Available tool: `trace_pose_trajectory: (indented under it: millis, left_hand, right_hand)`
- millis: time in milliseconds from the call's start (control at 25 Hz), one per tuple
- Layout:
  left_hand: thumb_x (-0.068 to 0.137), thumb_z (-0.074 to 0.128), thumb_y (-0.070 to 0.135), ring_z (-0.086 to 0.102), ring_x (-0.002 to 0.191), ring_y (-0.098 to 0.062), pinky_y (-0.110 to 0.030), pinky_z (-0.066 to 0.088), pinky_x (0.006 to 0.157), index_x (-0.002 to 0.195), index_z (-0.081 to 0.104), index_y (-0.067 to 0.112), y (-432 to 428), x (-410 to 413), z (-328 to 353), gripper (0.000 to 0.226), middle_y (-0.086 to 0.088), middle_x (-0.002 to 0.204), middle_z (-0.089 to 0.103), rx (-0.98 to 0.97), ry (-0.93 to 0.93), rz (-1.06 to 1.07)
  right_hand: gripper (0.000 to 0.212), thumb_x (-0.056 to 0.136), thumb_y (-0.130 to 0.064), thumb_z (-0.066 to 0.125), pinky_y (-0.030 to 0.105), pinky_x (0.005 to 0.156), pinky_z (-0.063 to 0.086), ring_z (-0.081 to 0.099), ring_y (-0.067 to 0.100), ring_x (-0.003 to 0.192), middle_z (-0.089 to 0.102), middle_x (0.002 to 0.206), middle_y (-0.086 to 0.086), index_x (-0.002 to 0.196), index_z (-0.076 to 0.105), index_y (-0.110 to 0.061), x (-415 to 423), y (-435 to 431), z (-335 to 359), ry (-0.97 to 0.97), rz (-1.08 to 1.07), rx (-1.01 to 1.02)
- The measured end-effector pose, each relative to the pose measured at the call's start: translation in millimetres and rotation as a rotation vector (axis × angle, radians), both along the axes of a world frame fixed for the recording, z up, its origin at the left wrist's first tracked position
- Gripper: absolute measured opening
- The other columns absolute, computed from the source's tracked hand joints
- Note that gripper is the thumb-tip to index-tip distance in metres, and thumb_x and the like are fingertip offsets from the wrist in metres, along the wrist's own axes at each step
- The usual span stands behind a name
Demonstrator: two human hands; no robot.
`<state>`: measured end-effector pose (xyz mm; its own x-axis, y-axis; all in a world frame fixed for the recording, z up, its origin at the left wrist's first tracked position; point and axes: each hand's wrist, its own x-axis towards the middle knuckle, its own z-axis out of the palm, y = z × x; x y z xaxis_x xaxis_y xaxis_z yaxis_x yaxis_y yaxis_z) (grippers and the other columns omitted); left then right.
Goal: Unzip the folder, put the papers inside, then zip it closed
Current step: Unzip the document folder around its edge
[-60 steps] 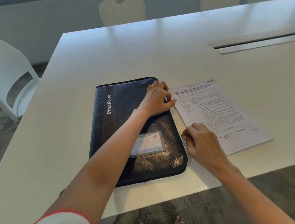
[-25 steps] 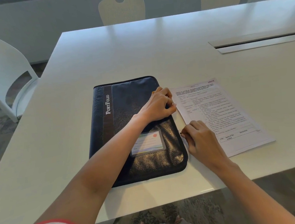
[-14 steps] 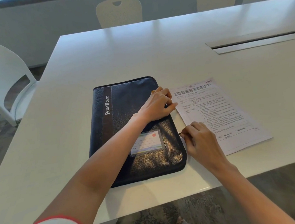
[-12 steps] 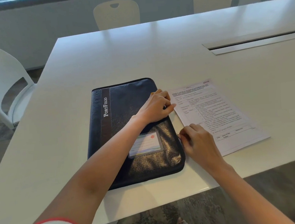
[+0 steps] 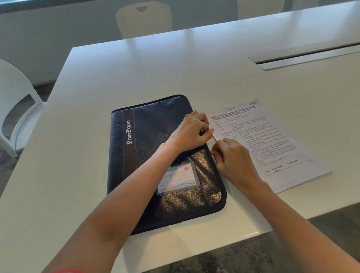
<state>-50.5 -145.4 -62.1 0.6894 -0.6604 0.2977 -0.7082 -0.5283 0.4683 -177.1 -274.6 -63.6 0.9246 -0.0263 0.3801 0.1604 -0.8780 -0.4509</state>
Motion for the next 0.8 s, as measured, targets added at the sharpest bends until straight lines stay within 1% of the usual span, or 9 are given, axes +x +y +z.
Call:
trace_pose_trajectory:
  millis: [200,360,520,680,800]
  left_hand:
    - [0.092,0.062,0.025,0.052,0.091,-0.017,-0.038,0.045,0.086,0.07,0.073,0.006,2,7,-3,0.031,-0.002,0.092,0.064,0.007,0.007,0.002]
    - [0.092,0.063,0.025,0.05,0.085,-0.014,-0.035,0.044,0.081,0.064,0.071,0.007,8,24,-4,0.034,0.002,0.086,0.06,-0.005,0.028,0.059]
    - [0.091,0.063,0.025,0.053,0.086,-0.015,-0.038,0.049,0.083,0.068,0.074,0.007,3,25,-9,0.03,0.002,0.089,0.062,0.024,0.054,0.048]
    - [0.09,0.064,0.023,0.055,0.084,-0.015,-0.042,0.049,0.088,0.067,0.072,0.006,2,25,-10,0.03,-0.001,0.089,0.064,0.023,0.05,0.049]
    - [0.09,0.065,0.026,0.055,0.083,-0.013,-0.039,0.048,0.087,0.068,0.073,0.005,2,22,-3,0.031,-0.001,0.092,0.067,0.049,0.029,0.032]
  right_hand:
    - [0.009,0.089,-0.01,0.062,0.022,0.066,0.037,0.047,0.014,0.073,0.066,0.087,0.013,0.091,0.066,-0.002,5,0,1,0.007,0.043,-0.007]
    - [0.007,0.088,-0.009,0.064,0.02,0.065,0.036,0.05,0.016,0.075,0.066,0.088,0.012,0.09,0.065,-0.002,-8,-7,0,0.033,0.115,-0.051]
    - [0.004,0.086,-0.006,0.065,0.018,0.064,0.035,0.046,0.014,0.074,0.066,0.085,0.01,0.086,0.064,-0.002,-27,-10,-3,0.053,0.121,-0.044]
    - [0.002,0.084,-0.002,0.065,0.022,0.061,0.042,0.051,0.018,0.072,0.065,0.081,0.009,0.084,0.063,-0.003,-35,-10,-2,0.057,0.134,-0.049]
    - [0.004,0.083,-0.003,0.066,0.026,0.06,0.047,0.052,0.018,0.071,0.066,0.081,0.007,0.083,0.063,-0.005,-36,-12,-3,0.058,0.114,-0.03]
